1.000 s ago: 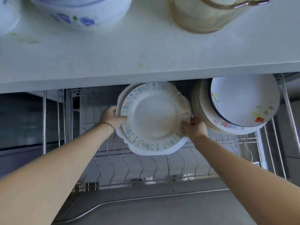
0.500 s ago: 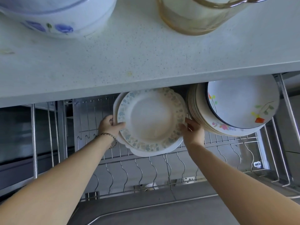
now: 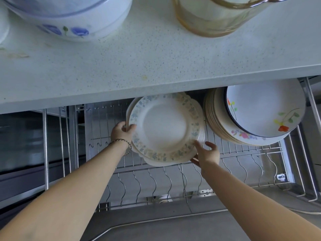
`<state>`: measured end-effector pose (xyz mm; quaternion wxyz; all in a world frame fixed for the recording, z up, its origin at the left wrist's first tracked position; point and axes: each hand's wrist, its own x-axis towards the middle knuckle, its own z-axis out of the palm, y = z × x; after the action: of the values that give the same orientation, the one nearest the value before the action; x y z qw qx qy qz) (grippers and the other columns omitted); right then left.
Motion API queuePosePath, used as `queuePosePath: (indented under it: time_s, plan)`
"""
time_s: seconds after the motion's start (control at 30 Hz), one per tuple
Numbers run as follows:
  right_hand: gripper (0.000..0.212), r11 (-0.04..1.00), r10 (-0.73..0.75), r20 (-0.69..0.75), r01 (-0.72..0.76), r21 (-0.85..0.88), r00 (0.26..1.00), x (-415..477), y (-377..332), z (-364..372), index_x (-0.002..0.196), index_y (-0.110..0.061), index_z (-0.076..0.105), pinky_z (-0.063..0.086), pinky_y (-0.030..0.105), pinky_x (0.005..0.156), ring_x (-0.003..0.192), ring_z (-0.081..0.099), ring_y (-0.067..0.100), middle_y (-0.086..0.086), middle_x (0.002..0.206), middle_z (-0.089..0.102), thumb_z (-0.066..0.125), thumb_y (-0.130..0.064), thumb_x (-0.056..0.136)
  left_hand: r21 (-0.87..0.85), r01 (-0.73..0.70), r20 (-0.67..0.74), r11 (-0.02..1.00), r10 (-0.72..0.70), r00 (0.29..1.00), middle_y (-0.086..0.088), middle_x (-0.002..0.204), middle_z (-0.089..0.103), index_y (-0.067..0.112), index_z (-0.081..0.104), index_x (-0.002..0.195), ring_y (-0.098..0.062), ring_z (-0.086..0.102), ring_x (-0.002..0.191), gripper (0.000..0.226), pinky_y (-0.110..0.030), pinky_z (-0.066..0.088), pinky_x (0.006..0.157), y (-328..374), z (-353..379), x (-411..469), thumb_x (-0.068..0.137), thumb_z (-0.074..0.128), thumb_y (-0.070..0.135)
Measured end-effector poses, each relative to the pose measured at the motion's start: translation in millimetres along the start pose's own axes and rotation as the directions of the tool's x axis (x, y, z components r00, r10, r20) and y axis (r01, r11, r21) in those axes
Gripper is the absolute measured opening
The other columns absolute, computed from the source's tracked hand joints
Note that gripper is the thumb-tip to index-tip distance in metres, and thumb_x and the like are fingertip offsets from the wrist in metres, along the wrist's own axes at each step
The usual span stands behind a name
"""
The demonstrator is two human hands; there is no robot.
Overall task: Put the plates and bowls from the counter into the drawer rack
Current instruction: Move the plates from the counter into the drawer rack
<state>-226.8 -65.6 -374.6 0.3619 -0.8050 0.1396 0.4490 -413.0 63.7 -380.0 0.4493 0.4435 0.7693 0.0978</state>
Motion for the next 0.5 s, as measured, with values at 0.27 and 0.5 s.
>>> queuePosePath:
  time_s: [0.27,0.5]
  plan:
    - [0.013,0.995,-0.099,0.083,0.101,-0.019,0.992,2.0,-6.7,-6.7,0.099,-0.004,0.065,0.061,0.037,0.062,0.064,0.055,0.021,0.007,0.069,0.060,0.063,-0.006,0.086,-0.060,0.022,0.028,0.998,-0.020,0.999,-0.013,0.120,0.063,0.004,0.059,0.119,-0.028,0.061,0.105,0.040,-0.036,0.051,0.091,-8.6,1.4,2.9,0.084,0.066,0.022]
    - [0.013,0.980,-0.171,0.090,0.179,-0.086,0.981,8.3,-16.7,-12.5,0.096,-0.012,0.066,0.050,0.058,0.090,0.079,0.051,0.025,0.033,0.091,0.058,0.061,-0.005,0.087,-0.125,0.047,0.052,0.991,-0.041,0.998,-0.005,0.097,0.061,0.003,0.059,0.114,-0.021,0.058,0.088,0.034,-0.030,0.047,0.077,-21.1,10.6,-7.5,0.085,0.065,0.020]
